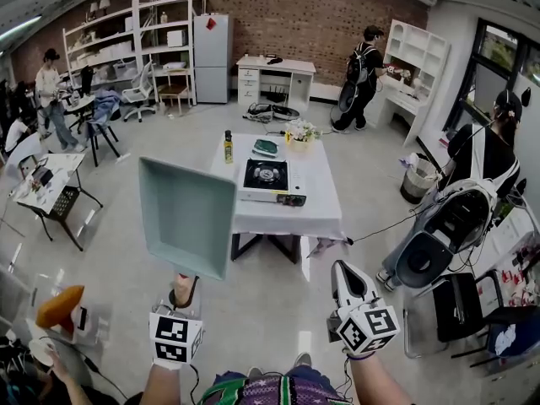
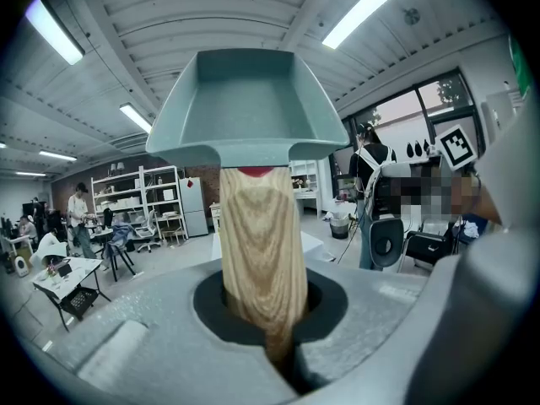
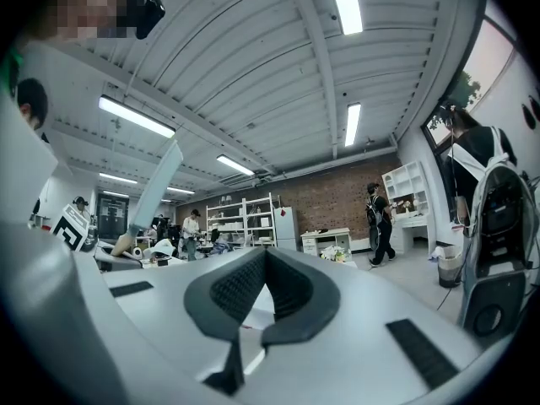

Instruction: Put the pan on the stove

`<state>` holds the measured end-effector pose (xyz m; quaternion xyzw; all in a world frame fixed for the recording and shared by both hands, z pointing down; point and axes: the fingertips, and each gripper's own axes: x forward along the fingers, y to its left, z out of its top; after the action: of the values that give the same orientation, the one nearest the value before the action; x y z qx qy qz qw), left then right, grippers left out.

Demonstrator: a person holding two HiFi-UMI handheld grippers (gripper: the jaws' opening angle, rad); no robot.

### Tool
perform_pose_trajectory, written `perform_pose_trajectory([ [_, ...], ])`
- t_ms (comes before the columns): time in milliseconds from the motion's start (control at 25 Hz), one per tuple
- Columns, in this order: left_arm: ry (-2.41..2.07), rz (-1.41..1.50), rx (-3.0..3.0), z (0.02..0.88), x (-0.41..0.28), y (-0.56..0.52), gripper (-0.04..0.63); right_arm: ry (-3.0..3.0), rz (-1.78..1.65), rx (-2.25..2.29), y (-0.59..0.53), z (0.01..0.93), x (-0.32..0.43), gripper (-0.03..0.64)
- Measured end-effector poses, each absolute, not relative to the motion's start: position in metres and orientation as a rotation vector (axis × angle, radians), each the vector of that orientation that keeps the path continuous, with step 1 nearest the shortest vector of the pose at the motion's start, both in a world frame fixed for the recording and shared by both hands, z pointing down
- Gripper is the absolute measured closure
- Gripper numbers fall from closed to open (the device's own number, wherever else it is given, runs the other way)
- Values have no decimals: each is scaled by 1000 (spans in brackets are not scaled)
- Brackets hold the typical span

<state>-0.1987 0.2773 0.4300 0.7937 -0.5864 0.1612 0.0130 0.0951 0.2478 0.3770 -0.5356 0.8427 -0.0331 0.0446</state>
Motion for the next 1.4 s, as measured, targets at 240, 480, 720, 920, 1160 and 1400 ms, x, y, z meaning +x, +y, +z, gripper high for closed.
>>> perform_pose_trajectory([
  [240,-1809,524,2472,434,-202,262,581,2599,-120,-1641,237,379,89,615],
  [480,-1801,521,2462,441,-192,234,581,2623,-130,-1621,208,384,94,615],
  [720,-1811,538,2445,434,-177,201,581,2650,-138,-1570,168,378,103,615],
  [920,-1839,589,2415,431,-154,167,581,2676,-153,-1531,129,376,125,615],
  [1160,-1855,609,2371,436,-127,128,581,2707,-175,-1465,78,377,144,615],
  [1400,-1893,596,2315,440,-104,97,581,2742,-204,-1404,36,386,164,615],
])
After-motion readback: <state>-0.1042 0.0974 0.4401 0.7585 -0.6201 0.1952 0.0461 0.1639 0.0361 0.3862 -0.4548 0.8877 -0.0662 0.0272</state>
